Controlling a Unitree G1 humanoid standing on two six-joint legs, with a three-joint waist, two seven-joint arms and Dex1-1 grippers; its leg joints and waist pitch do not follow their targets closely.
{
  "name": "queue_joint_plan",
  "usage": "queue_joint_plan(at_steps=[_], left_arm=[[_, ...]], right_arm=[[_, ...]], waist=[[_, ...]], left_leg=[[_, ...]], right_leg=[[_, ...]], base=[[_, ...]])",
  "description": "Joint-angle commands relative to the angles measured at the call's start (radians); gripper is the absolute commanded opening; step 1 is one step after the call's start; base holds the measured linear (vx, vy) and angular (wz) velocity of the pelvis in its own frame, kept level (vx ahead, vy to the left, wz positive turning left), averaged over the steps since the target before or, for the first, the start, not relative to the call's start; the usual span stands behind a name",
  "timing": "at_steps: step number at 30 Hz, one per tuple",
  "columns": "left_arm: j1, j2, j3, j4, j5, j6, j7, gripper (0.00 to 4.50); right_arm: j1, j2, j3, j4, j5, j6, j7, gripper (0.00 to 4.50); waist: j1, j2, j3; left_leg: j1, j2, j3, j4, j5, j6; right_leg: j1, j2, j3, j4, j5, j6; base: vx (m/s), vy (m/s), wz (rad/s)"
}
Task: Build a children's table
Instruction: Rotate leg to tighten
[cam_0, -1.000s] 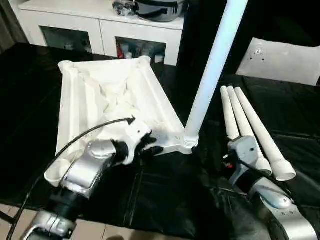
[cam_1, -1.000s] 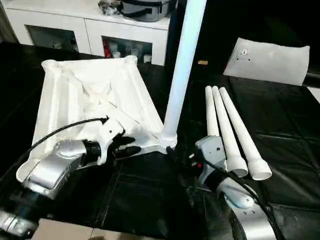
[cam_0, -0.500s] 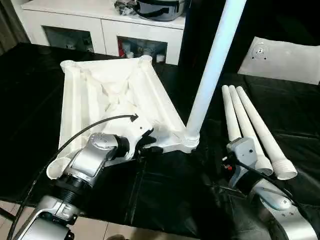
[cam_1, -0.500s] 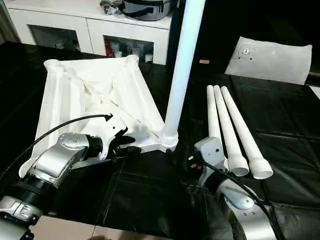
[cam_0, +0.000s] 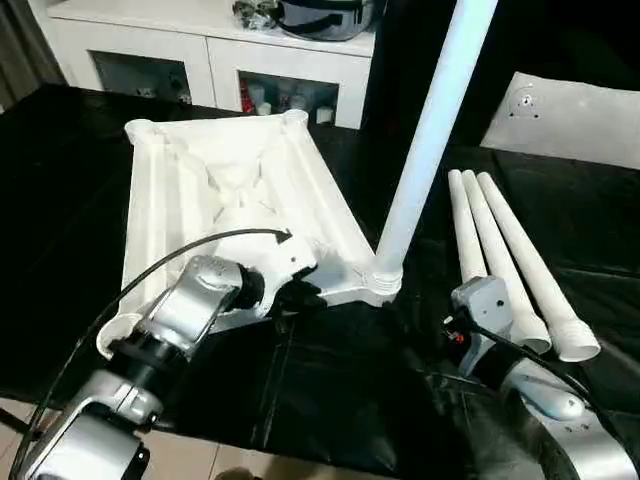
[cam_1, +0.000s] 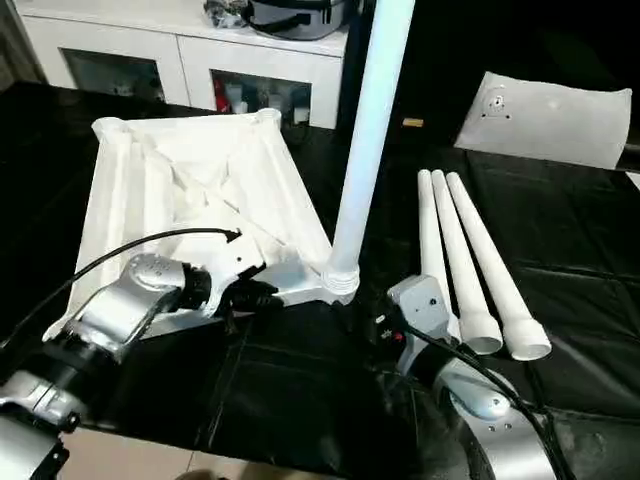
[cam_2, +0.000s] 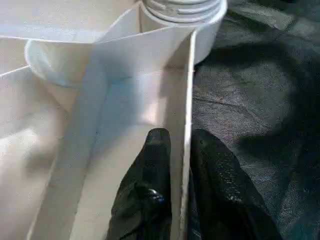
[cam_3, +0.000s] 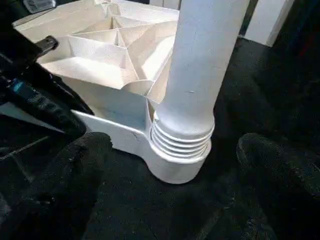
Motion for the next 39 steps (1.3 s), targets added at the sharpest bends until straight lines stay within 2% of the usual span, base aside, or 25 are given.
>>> queue_joint_plan(at_steps=[1, 4, 6, 9, 12, 16, 18, 19, 20, 22, 25, 27, 28, 29, 32, 33, 34, 36, 37, 39], left_arm=[[-0.014, 0.001, -0.015, 0.023, 0.019, -0.009, -0.006, 0.47], [-0.021, -0.004, -0.015, 0.041, 0.026, -0.029, -0.008, 0.39], [-0.023, -0.008, -0.015, 0.052, 0.031, -0.052, -0.005, 0.11], [-0.017, -0.011, -0.007, 0.055, 0.028, -0.078, -0.006, 0.01], [0.010, 0.024, 0.000, 0.028, 0.005, -0.090, -0.066, 0.01], [0.054, 0.081, 0.033, -0.015, -0.044, -0.128, -0.153, 0.01], [0.075, 0.111, 0.051, -0.026, -0.054, -0.165, -0.178, 0.01], [0.095, 0.145, 0.068, -0.034, -0.060, -0.205, -0.197, 0.01], [0.105, 0.161, 0.081, -0.040, -0.068, -0.215, -0.207, 0.01], [0.108, 0.166, 0.086, -0.042, -0.072, -0.213, -0.211, 0.01], [0.133, 0.183, 0.111, -0.078, -0.103, -0.190, -0.236, 0.01], [0.140, 0.180, 0.116, -0.085, -0.109, -0.205, -0.238, 0.01], [0.149, 0.176, 0.120, -0.091, -0.114, -0.225, -0.243, 0.01], [0.156, 0.175, 0.119, -0.095, -0.119, -0.236, -0.254, 0.01], [0.165, 0.168, 0.118, -0.099, -0.128, -0.266, -0.273, 0.01], [0.166, 0.165, 0.119, -0.100, -0.131, -0.270, -0.278, 0.01], [0.167, 0.163, 0.117, -0.099, -0.133, -0.273, -0.285, 0.01], [0.168, 0.161, 0.112, -0.103, -0.135, -0.278, -0.306, 0.01], [0.167, 0.161, 0.104, -0.106, -0.133, -0.285, -0.327, 0.01], [0.165, 0.167, 0.090, -0.109, -0.125, -0.294, -0.350, 0.01]], right_arm=[[-0.009, -0.011, -0.001, 0.013, -0.011, 0.009, 0.004, 4.50], [-0.014, -0.013, 0.001, 0.019, -0.010, 0.006, 0.006, 4.50], [-0.019, -0.013, 0.002, 0.024, -0.011, 0.004, 0.007, 4.50], [-0.025, -0.013, 0.003, 0.029, -0.012, 0.001, 0.009, 4.50], [-0.029, -0.014, 0.001, 0.034, -0.011, -0.004, 0.011, 4.50], [-0.031, -0.016, -0.002, 0.038, -0.010, -0.008, 0.016, 4.50], [-0.032, -0.017, 0.000, 0.041, -0.009, -0.011, 0.021, 4.50], [-0.035, -0.017, 0.006, 0.045, -0.006, -0.014, 0.030, 4.50], [-0.038, -0.017, 0.010, 0.047, -0.004, -0.015, 0.035, 4.50], [-0.039, -0.016, 0.012, 0.047, -0.004, -0.015, 0.037, 4.50], [-0.047, -0.015, 0.032, 0.055, 0.006, -0.017, 0.062, 4.50], [-0.049, -0.019, 0.041, 0.059, 0.012, -0.021, 0.082, 4.50], [-0.054, -0.023, 0.051, 0.065, 0.025, -0.023, 0.113, 4.50], [-0.062, -0.027, 0.058, 0.075, 0.030, -0.027, 0.133, 4.50], [-0.101, -0.040, 0.075, 0.112, 0.042, -0.028, 0.189, 4.50], [-0.116, -0.042, 0.078, 0.124, 0.048, -0.031, 0.205, 4.50], [-0.132, -0.043, 0.079, 0.140, 0.054, -0.034, 0.219, 4.50], [-0.166, -0.048, 0.085, 0.176, 0.051, -0.048, 0.246, 4.50], [-0.200, -0.061, 0.096, 0.208, 0.058, -0.050, 0.297, 4.50], [-0.236, -0.074, 0.111, 0.241, 0.071, -0.054, 0.362, 4.50]], waist=[[0.004, 0.007, -0.041], [0.005, 0.005, -0.041], [0.005, 0.007, -0.041], [0.005, 0.006, -0.039], [0.005, 0.005, -0.039], [0.000, 0.004, -0.042], [-0.002, 0.005, -0.044], [-0.001, 0.000, -0.044], [-0.003, -0.001, -0.044], [-0.002, 0.005, -0.043], [-0.003, 0.002, -0.042], [-0.005, 0.004, -0.042], [-0.005, 0.001, -0.043], [-0.004, 0.001, -0.044], [-0.007, -0.002, -0.045], [-0.006, 0.001, -0.046], [-0.006, -0.005, -0.045], [-0.002, -0.002, -0.046], [0.000, -0.010, -0.046], [0.002, -0.012, -0.047]], left_leg=[[0.011, 0.064, -0.020, -0.084, -0.189, 0.010], [0.010, 0.063, -0.020, -0.083, -0.180, 0.015], [0.011, 0.065, -0.020, -0.084, -0.185, 0.016], [0.011, 0.066, -0.021, -0.087, -0.204, 0.013], [0.011, 0.066, -0.021, -0.088, -0.209, 0.008], [0.007, 0.064, -0.020, -0.086, -0.161, 0.019], [0.008, 0.062, -0.017, -0.082, -0.133, 0.037], [0.008, 0.062, -0.015, -0.081, -0.122, 0.045], [0.007, 0.062, -0.014, -0.083, -0.118, 0.049], [0.010, 0.064, -0.014, -0.084, -0.121, 0.048], [0.012, 0.067, -0.012, -0.087, -0.140, 0.039], [0.011, 0.067, -0.012, -0.086, -0.136, 0.043], [0.011, 0.066, -0.011, -0.084, -0.129, 0.045], [0.009, 0.066, -0.010, -0.082, -0.110, 0.055], [0.007, 0.064, -0.010, -0.080, -0.096, 0.065], [0.010, 0.064, -0.008, -0.079, -0.095, 0.068], [0.011, 0.066, -0.006, -0.078, -0.092, 0.071], [0.013, 0.067, -0.005, -0.078, -0.090, 0.072], [0.011, 0.066, -0.003, -0.078, -0.086, 0.075], [0.012, 0.066, -0.002, -0.076, -0.074, 0.083]], right_leg=[[0.023, -0.092, 0.052, -0.091, -0.045, -0.212], [0.024, -0.093, 0.052, -0.091, -0.034, -0.214], [0.023, -0.093, 0.052, -0.091, -0.037, -0.217], [0.022, -0.094, 0.053, -0.094, -0.069, -0.213], [0.021, -0.094, 0.053, -0.095, -0.085, -0.206], [0.024, -0.092, 0.052, -0.087, -0.009, -0.211], [0.024, -0.092, 0.052, -0.084, 0.040, -0.218], [0.025, -0.090, 0.051, -0.084, 0.049, -0.217], [0.025, -0.089, 0.050, -0.082, 0.049, -0.215], [0.022, -0.090, 0.050, -0.082, 0.042, -0.218], [0.021, -0.090, 0.049, -0.083, 0.007, -0.223], [0.022, -0.090, 0.050, -0.082, 0.017, -0.224], [0.023, -0.090, 0.051, -0.082, 0.026, -0.224], [0.024, -0.090, 0.051, -0.080, 0.057, -0.226], [0.027, -0.090, 0.049, -0.077, 0.072, -0.230], [0.025, -0.090, 0.049, -0.078, 0.071, -0.236], [0.024, -0.089, 0.050, -0.077, 0.071, -0.237], [0.023, -0.091, 0.049, -0.077, 0.058, -0.241], [0.024, -0.090, 0.048, -0.075, 0.057, -0.243], [0.024, -0.090, 0.047, -0.074, 0.069, -0.243]], base=[[0.000, 0.000, 0.00], [0.000, 0.000, 0.00], [0.000, 0.000, 0.00], [0.000, 0.000, 0.00], [0.000, 0.000, 0.00], [0.000, 0.000, 0.00], [0.000, 0.000, 0.00], [0.000, 0.000, 0.00], [0.000, 0.000, 0.00], [0.000, 0.000, 0.00], [0.000, 0.000, 0.00], [0.000, 0.000, 0.00], [0.000, 0.000, 0.00], [0.000, 0.000, 0.00], [0.000, 0.000, 0.00], [0.000, 0.000, 0.00], [0.000, 0.000, 0.00], [0.000, 0.000, 0.00], [0.000, 0.000, 0.00], [0.000, 0.000, 0.00]])
